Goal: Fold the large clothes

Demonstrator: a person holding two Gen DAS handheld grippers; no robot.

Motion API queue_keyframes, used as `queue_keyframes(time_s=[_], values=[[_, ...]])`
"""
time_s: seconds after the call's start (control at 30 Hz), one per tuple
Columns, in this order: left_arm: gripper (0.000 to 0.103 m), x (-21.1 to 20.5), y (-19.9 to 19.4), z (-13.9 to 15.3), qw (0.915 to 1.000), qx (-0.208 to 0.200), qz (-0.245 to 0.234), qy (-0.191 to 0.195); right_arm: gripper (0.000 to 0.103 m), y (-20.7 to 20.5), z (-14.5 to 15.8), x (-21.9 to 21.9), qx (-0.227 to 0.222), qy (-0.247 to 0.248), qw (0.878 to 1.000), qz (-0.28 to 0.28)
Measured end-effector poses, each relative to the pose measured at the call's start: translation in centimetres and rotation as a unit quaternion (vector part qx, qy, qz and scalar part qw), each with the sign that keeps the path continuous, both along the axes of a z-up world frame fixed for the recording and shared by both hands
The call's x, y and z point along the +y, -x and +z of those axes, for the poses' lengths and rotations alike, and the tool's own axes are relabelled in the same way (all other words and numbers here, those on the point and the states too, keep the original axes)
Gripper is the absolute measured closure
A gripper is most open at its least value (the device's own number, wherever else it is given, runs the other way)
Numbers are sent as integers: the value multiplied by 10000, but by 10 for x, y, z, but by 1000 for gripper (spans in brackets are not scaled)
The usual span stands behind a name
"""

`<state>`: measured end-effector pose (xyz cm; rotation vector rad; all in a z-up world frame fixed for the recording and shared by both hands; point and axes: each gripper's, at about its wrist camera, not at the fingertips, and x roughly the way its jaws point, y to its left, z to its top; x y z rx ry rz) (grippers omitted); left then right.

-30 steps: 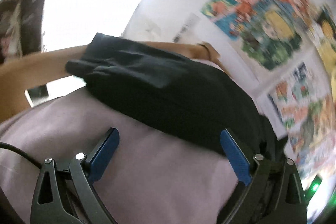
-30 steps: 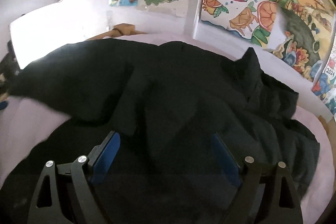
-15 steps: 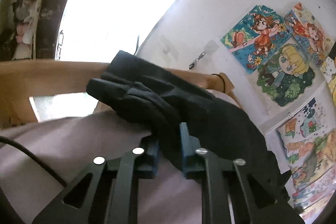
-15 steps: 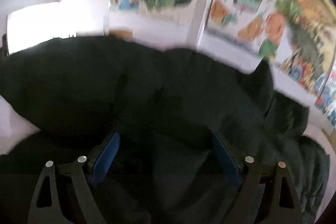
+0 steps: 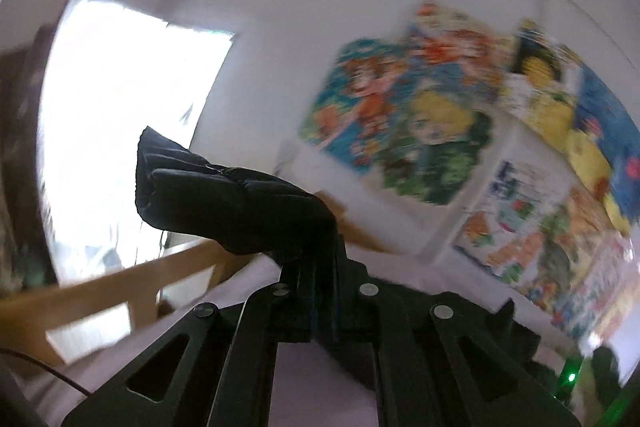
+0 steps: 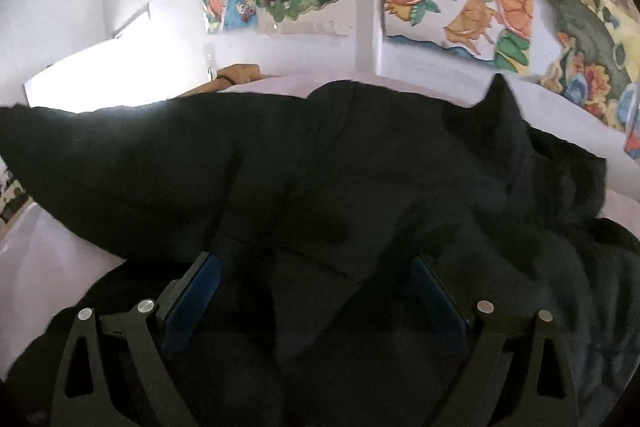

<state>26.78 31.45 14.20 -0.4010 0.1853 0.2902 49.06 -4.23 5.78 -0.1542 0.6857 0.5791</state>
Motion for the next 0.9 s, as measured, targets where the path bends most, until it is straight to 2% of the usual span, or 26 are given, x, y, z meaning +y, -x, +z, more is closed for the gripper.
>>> queue_keyframes(time_s=[0.13,0.23,0.33,0.43,0.5,0.6,0.73,0.87,0.9], values=[[100,-50,-14,26,9970,-169,-529,-547,7,14,13,-34,-15,330,9994,-32],[100,-88,-26,41,9914,-248,-913,-909,7,25,15,-61,-18,326,9994,-80],[100,-130,-40,55,9818,-256,-1442,-1206,7,35,20,-91,66,209,9996,-163],[100,-178,-61,65,9701,-96,-1956,-1435,6,44,35,-128,-115,-82,9995,-294],[100,-206,-77,66,9637,2,-2136,-1604,6,45,44,-152,-151,-129,9987,-460],[100,-245,-99,63,9548,173,-2395,-1753,6,46,51,-190,-153,-308,9966,-755],[100,-298,-131,48,9419,529,-2692,-1937,6,41,47,-237,106,-815,9902,-1127],[100,-351,-161,15,9234,995,-3011,-2161,6,31,34,-273,349,-1149,9839,-1324],[100,-368,-173,2,9164,1156,-3098,-2258,6,29,29,-280,412,-1205,9825,-1363]])
